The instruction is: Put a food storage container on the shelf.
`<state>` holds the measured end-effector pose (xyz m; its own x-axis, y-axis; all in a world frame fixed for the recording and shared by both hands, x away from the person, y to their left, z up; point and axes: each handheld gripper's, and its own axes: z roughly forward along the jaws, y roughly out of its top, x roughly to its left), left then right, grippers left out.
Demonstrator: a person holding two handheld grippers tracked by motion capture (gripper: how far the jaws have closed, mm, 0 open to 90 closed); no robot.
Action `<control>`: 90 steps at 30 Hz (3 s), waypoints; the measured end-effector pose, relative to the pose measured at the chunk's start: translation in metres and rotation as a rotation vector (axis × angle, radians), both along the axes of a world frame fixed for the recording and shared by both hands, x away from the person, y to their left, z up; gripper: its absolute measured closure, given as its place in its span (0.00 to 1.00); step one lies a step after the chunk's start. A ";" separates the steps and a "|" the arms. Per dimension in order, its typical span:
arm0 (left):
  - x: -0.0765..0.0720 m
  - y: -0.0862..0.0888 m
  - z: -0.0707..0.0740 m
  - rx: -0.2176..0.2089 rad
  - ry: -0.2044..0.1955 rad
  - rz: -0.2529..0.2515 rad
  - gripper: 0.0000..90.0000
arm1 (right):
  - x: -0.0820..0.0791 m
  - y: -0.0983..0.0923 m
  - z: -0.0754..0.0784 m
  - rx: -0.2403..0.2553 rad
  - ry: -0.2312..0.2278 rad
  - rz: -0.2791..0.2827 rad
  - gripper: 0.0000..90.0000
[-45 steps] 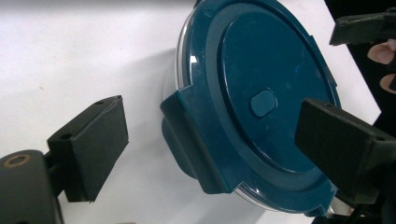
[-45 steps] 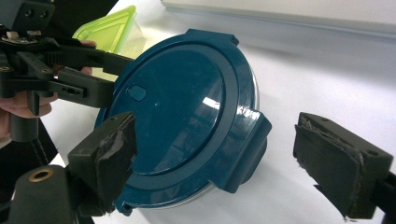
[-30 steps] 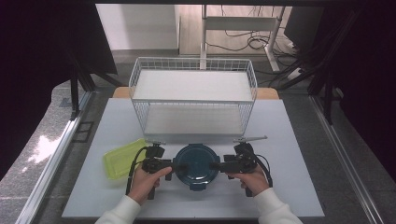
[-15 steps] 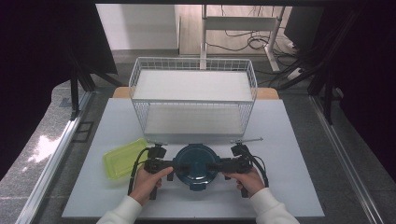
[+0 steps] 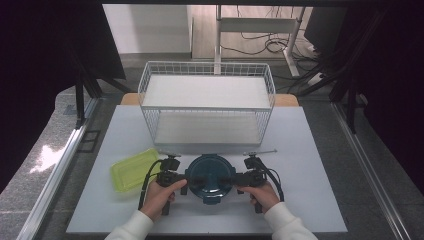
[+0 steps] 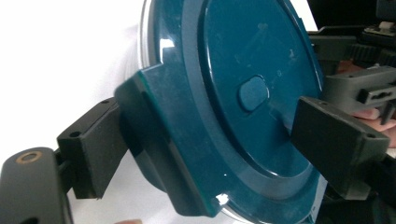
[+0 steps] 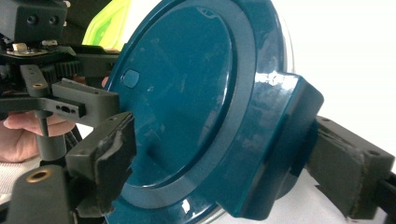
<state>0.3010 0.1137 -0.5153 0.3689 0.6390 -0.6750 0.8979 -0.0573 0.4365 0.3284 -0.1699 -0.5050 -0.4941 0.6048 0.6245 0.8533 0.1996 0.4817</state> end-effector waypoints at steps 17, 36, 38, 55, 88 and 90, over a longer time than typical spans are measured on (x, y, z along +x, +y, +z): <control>-0.007 0.000 0.009 0.011 0.013 0.055 0.25 | 0.001 -0.008 0.002 0.035 0.102 -0.073 0.32; -0.028 -0.002 0.023 0.022 -0.078 0.107 0.36 | -0.019 -0.013 0.013 0.041 0.091 -0.123 0.37; -0.029 -0.001 0.023 0.023 -0.081 0.104 0.36 | -0.020 -0.013 0.013 0.038 0.085 -0.122 0.38; -0.031 -0.001 0.040 0.026 -0.137 0.097 0.37 | -0.023 -0.012 0.033 0.038 -0.014 -0.111 0.38; -0.010 -0.001 0.090 0.042 -0.227 0.074 0.38 | -0.008 -0.015 0.074 0.084 -0.095 -0.130 0.38; -0.010 -0.001 0.092 0.036 -0.233 0.074 0.39 | -0.008 -0.015 0.075 0.084 -0.098 -0.130 0.38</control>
